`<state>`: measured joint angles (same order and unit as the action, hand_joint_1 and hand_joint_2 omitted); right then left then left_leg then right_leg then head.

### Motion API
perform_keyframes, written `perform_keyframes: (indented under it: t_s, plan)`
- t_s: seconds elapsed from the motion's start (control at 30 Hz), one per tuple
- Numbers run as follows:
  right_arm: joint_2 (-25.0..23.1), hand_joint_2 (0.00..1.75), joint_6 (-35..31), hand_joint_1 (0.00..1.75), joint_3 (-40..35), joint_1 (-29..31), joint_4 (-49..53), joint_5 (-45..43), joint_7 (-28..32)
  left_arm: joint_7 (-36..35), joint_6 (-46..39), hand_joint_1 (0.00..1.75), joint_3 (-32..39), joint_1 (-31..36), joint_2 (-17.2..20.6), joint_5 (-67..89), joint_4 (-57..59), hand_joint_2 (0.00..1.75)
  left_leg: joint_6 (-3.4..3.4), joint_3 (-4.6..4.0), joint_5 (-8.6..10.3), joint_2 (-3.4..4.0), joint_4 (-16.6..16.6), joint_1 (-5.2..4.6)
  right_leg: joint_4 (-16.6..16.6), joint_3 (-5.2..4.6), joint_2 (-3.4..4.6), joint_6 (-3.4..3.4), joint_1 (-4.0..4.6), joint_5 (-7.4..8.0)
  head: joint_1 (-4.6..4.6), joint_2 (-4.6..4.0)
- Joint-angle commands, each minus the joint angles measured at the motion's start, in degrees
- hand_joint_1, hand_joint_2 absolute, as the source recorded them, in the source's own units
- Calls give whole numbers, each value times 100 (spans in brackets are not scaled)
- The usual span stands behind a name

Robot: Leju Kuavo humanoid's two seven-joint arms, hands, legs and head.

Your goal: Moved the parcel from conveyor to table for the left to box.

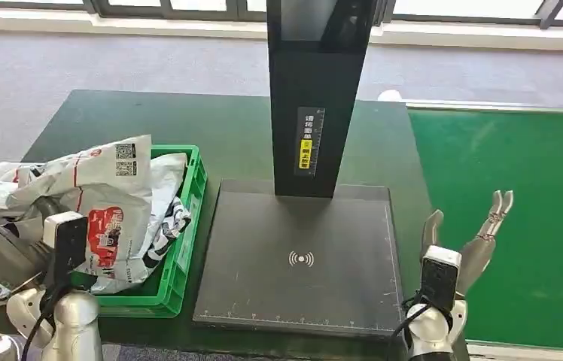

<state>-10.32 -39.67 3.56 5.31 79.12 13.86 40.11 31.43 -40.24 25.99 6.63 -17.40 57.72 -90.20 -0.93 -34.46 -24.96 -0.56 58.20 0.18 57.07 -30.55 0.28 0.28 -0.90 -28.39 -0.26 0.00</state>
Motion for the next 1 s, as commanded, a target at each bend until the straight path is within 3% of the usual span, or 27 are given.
perform_keyframes:
  t_s: [0.03, 0.7, 0.73, 0.8, 0.83, 0.9, 1.0]
  plan:
    - [49, 175, -15, 0, 273, 202, -322, -13, -11, 12, 24, 0, 112, 61, -260, 22, 209, 175, 1, 8, 0, -1, -6, -1, -8, 10, -5, -1, -1, 0, 0, 0]
    - [50, 175, 44, 0, 366, 417, -614, 50, -11, 401, 24, 0, 176, 304, -260, -339, 879, 175, 1, 11, 2, -4, -9, -2, -12, 14, -10, -2, -1, 0, -2, 0]
    - [38, 175, -33, 0, 287, 362, -564, 13, -11, 857, 24, 0, 206, -13, -260, -842, 899, 175, 2, 13, 3, -4, -12, -2, -14, 15, -10, -3, -1, 1, -2, 0]
    - [110, 175, 16, 0, 294, 302, -538, -35, -11, 803, 51, 0, 165, 435, -260, -860, 1469, 175, 2, 28, 3, 8, -26, -4, -29, 27, 0, -3, -2, 5, -2, -2]
    - [170, 175, 86, 0, 354, 370, -603, -65, -11, 522, 24, 0, -298, 234, -260, -982, 1382, 175, 2, 12, 7, -18, -14, -5, -13, 19, -23, -1, -5, -1, -2, -2]
    - [78, 175, 42, 0, 347, 256, -495, 21, -11, 678, 81, 0, -891, 219, -244, -1712, 1997, 175, 3, 14, 5, -23, -11, -5, -14, 18, -28, 0, -5, -3, -2, -2]
    - [84, 175, 118, 0, 418, 235, -472, 34, -11, 817, 845, 0, -1195, 233, -115, -2524, 2116, 175, 3, 10, 9, -30, -12, -5, -16, 10, -37, 0, -6, -2, -2, 0]
